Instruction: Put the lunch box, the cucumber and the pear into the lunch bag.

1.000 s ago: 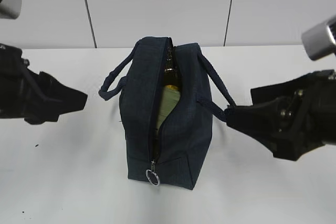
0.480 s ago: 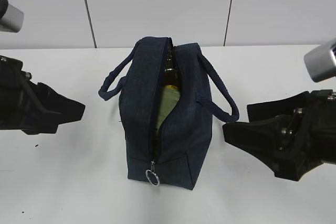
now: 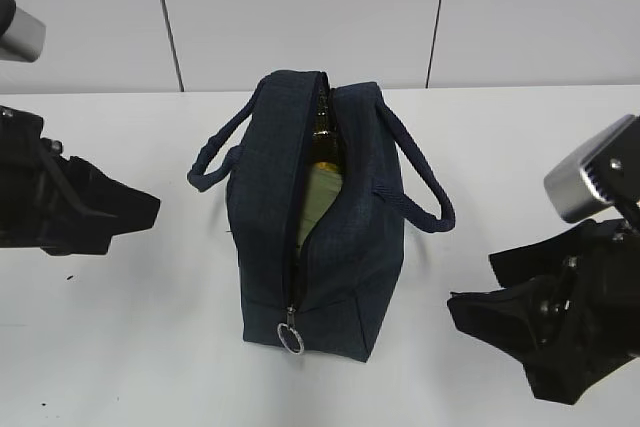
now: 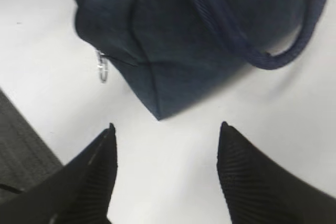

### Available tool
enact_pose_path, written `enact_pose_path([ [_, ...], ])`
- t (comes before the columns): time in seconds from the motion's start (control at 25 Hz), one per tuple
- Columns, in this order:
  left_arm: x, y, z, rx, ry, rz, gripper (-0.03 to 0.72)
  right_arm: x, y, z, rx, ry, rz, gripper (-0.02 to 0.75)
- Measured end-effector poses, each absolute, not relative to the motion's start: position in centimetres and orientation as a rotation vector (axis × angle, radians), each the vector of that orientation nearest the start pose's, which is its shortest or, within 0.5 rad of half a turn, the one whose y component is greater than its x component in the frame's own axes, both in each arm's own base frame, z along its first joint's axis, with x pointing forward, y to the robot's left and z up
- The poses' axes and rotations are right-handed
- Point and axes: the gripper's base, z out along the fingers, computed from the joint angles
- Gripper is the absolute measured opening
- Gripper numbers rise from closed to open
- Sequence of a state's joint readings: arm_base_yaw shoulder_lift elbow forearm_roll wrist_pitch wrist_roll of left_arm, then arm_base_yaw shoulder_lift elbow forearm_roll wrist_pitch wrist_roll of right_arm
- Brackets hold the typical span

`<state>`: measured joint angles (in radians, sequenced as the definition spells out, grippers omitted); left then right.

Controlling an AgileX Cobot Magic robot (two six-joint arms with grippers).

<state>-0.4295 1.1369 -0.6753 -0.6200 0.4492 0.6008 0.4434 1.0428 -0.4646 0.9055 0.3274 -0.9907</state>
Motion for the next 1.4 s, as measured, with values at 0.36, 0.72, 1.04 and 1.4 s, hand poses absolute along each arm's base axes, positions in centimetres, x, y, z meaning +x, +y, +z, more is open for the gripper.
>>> enact_pose_path([
  [0.36,19.2,-11.3,26.4,0.658,2.247,-0.497,0.238,12.9,13.1,20.3,-0.922,1.886,0.403,0.468],
  [0.72,19.2,-11.4,26.4,0.653,2.248,-0.503,0.238,14.8,16.2,15.9,-0.933,1.925,0.503,0.418],
  [1.04,19.2,-11.4,26.4,0.652,2.248,-0.504,0.238,17.4,19.0,13.4,-0.914,2.010,0.519,0.416],
  [1.4,19.2,-11.4,26.4,0.651,2.248,-0.504,0.238,18.8,20.6,12.6,-0.896,2.016,0.532,0.415],
])
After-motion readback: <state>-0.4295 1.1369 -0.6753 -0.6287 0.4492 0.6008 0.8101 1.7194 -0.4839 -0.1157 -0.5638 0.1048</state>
